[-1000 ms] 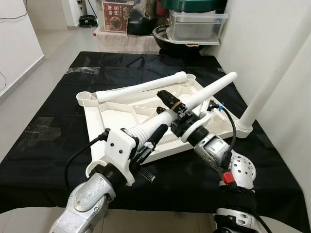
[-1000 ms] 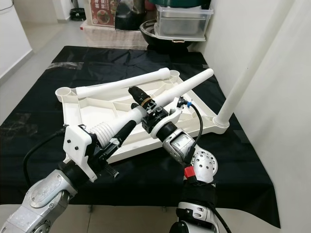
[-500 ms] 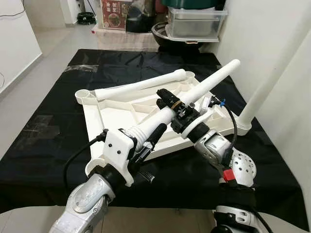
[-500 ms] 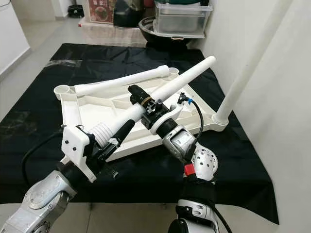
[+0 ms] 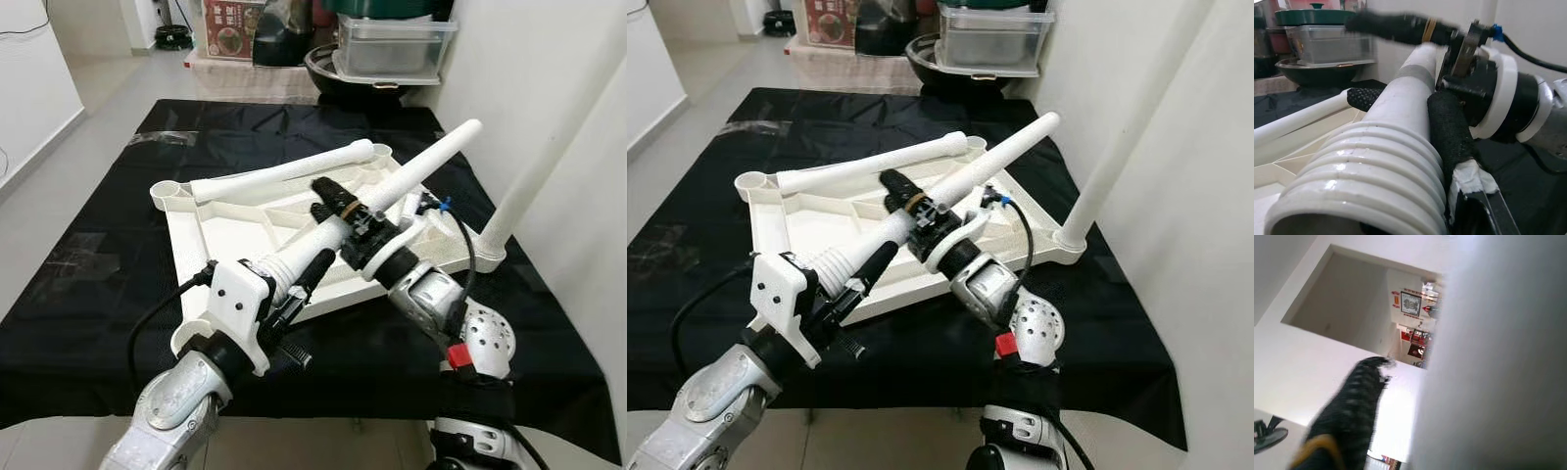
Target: Building children table
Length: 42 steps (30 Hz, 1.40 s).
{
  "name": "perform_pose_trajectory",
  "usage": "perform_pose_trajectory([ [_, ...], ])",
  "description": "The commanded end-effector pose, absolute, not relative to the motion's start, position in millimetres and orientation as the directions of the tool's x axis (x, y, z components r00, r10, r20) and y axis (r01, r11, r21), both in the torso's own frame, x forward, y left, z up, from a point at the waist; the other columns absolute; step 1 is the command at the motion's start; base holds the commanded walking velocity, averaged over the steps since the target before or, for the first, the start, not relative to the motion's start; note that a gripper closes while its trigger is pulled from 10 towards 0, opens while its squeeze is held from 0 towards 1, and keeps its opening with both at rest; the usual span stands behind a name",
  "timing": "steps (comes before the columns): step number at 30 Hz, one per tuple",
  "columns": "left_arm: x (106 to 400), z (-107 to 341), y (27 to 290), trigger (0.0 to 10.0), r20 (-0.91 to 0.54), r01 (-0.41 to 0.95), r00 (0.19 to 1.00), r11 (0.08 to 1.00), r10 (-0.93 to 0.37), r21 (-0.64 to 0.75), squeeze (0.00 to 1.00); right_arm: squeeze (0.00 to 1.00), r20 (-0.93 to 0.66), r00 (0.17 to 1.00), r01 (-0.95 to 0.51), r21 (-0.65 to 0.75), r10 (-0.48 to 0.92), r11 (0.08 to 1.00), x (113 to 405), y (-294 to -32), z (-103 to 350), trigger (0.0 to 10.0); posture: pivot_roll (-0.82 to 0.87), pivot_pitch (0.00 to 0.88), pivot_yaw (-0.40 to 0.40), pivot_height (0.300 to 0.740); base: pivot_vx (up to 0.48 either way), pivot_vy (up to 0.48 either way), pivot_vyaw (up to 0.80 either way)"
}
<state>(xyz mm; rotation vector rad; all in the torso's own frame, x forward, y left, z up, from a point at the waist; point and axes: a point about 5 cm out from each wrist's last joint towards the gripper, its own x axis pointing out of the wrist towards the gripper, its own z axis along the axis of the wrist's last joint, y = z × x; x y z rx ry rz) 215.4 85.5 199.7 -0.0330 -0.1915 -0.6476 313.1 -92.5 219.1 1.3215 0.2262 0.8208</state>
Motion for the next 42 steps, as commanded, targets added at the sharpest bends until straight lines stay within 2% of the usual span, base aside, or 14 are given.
perform_pose_trajectory([
  [1, 209.0, 199.1, 73.9, 10.0, 0.182, 0.671, 0.727, 0.742, -0.662, 0.015, 0.00, 0.00, 0.303, 0.672, -0.412, 0.911, 0.676, 0.002, 308.8, -79.9, 221.0, 10.0, 0.09, 0.048, -0.066, 0.740, 0.000, 0.000, 0.00],
  [11, 208.0, 198.8, 70.9, 10.0, 0.184, 0.684, 0.715, 0.730, -0.675, 0.018, 0.00, 0.00, 0.300, 0.660, -0.396, 0.918, 0.689, -0.020, 306.8, -74.0, 221.2, 10.0, 0.09, 0.055, -0.062, 0.740, 0.000, 0.000, 0.00],
  [12, 207.4, 198.5, 69.3, 10.0, 0.185, 0.686, 0.713, 0.727, -0.676, 0.014, 0.00, 0.00, 0.300, 0.660, -0.397, 0.918, 0.688, -0.020, 306.5, -73.1, 221.3, 5.2, 0.09, 0.056, -0.063, 0.740, 0.000, 0.000, 0.00],
  [13, 207.4, 198.5, 69.3, 10.0, 0.185, 0.686, 0.713, 0.727, -0.676, 0.014, 0.00, 0.00, 0.300, 0.660, -0.397, 0.918, 0.688, -0.020, 306.5, -73.1, 221.3, 5.2, 0.09, 0.056, -0.063, 0.740, 0.000, 0.000, 0.00],
  [14, 206.8, 198.5, 67.9, 10.0, 0.186, 0.689, 0.710, 0.724, -0.679, 0.009, 0.00, 0.00, 0.299, 0.663, -0.396, 0.918, 0.686, -0.018, 306.4, -72.7, 221.3, 1.8, 0.09, 0.056, -0.063, 0.740, 0.000, 0.000, 0.00],
  [15, 206.0, 198.4, 66.6, 10.0, 0.187, 0.692, 0.708, 0.722, -0.681, 0.007, 0.00, 0.00, 0.296, 0.667, -0.393, 0.920, 0.683, -0.015, 306.6, -72.6, 220.9, 0.0, 0.09, 0.057, -0.061, 0.740, 0.000, 0.000, 0.00],
  [26, 204.7, 195.9, 63.4, 10.0, 0.179, 0.701, 0.702, 0.713, -0.689, -0.003, 0.00, 0.00, 0.280, 0.686, -0.371, 0.929, 0.672, -0.008, 310.1, -72.2, 221.0, 0.0, 0.08, 0.059, -0.061, 0.740, 0.000, 0.000, 0.00],
  [32, 205.6, 185.7, 64.1, 10.0, 0.104, 0.683, 0.730, 0.728, -0.675, -0.066, 0.00, 0.00, 0.281, 0.695, -0.372, 0.928, 0.662, -0.003, 312.7, -73.2, 223.2, 0.0, 0.09, 0.059, -0.063, 0.740, 0.000, 0.000, 0.00],
  [33, 205.7, 184.3, 64.5, 10.0, 0.093, 0.678, 0.735, 0.730, -0.672, -0.083, 0.20, 0.00, 0.282, 0.698, -0.374, 0.928, 0.658, -0.001, 313.9, -74.3, 224.1, 0.0, 0.09, 0.061, -0.059, 0.740, 0.000, 0.000, 0.00],
  [34, 205.7, 184.3, 64.5, 10.0, 0.093, 0.678, 0.735, 0.730, -0.672, -0.083, 0.20, 0.00, 0.282, 0.698, -0.374, 0.928, 0.658, -0.001, 313.9, -74.3, 224.1, 0.0, 0.09, 0.061, -0.059, 0.740, 0.000, 0.000, 0.00],
  [35, 205.4, 183.9, 65.1, 10.0, 0.093, 0.678, 0.735, 0.729, -0.671, -0.094, 1.00, 0.00, 0.284, 0.703, -0.375, 0.927, 0.652, 0.001, 315.6, -76.0, 225.2, 0.0, 0.09, 0.059, -0.062, 0.740, 0.000, 0.000, 0.00],
  [42, 205.9, 181.4, 68.7, 10.0, 0.076, 0.659, 0.752, 0.747, -0.655, -0.086, 1.00, 0.00, 0.288, 0.736, -0.379, 0.925, 0.613, 0.021, 326.5, -85.1, 230.0, 0.0, 0.09, 0.060, -0.064, 0.740, 0.000, 0.000, 0.00],
])
